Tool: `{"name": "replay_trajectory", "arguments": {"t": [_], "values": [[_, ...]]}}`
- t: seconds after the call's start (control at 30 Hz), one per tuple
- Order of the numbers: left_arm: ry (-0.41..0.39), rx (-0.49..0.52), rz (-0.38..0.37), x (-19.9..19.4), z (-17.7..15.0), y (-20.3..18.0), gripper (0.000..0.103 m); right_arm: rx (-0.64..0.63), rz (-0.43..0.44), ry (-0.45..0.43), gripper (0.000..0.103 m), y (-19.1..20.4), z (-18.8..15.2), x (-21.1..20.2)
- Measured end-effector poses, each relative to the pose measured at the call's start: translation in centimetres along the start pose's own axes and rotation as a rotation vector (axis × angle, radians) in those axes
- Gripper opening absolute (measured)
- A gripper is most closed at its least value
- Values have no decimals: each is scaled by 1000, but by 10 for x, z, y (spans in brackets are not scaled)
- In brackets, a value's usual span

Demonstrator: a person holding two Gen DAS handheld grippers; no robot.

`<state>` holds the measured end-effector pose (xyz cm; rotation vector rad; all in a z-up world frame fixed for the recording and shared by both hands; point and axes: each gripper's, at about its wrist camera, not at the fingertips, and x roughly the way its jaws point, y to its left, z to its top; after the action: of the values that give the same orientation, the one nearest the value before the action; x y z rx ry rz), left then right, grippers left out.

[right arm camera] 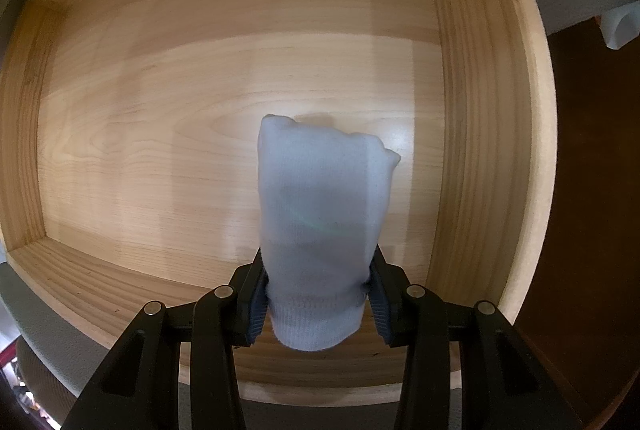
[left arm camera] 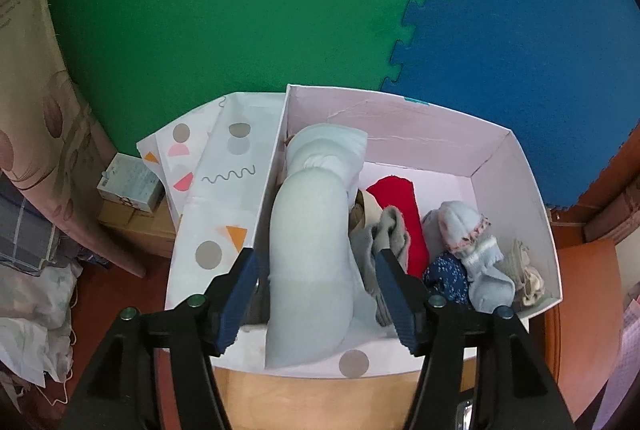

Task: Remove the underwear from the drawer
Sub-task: 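Lower the white bundle into the white box and open the left gripper, then move the open left gripper back over the drawer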

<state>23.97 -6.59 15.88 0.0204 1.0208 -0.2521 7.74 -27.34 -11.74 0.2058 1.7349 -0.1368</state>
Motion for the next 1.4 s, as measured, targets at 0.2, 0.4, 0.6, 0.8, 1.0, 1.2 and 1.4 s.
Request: {"name": "replay_trajectory", "arguments": {"t": [0.2,0.4,0.6,0.8,1.0,1.2,1.4], "values": [[-56,23,35,-25,-11,4,62,-3,-4,5,40,1,6,-3],[-90,48,32,-51,-36,14,62,-11,-16,5,40,7,10,-2],[-70,9,59,-56,-79,34,62,-18,-25,3,40,16,10,2],[-37,7,128,-35,-133,48,62,-24,-38,2,40,28,11,0],[34,-20,141,-1,-183,54,62,-29,-39,1,40,40,14,-2],[68,-8,188,24,-213,52,62,-31,-12,-17,40,35,10,-4],[63,-49,201,38,-227,58,62,-31,4,-40,39,31,5,-9]]}}
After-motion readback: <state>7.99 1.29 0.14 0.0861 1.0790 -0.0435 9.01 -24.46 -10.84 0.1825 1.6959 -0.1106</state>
